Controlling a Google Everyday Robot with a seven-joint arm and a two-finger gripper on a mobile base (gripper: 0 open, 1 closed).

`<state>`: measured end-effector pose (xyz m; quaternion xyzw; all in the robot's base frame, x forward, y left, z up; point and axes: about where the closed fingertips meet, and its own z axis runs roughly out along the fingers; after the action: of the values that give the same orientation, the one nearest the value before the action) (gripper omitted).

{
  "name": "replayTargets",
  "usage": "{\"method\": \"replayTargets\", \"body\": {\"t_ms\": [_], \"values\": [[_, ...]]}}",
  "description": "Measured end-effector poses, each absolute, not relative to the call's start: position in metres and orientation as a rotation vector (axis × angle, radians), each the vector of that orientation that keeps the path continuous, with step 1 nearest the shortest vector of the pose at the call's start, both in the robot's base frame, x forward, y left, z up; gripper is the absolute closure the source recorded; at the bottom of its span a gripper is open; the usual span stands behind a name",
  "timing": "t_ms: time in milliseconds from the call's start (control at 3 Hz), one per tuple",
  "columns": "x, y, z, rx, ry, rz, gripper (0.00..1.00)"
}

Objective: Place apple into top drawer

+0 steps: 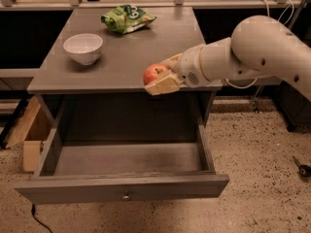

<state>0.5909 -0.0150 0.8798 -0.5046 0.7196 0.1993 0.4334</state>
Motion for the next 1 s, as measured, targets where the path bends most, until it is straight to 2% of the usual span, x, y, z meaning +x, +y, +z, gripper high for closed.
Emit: {"method": "replayTargets", "body": {"t_ms": [333, 1000], "values": [[0.551, 0.014, 0.846, -1.287, 1.8, 0.587, 1.0], [0.541, 0.019, 0.819, -1.267, 1.855, 0.625, 1.0]]}}
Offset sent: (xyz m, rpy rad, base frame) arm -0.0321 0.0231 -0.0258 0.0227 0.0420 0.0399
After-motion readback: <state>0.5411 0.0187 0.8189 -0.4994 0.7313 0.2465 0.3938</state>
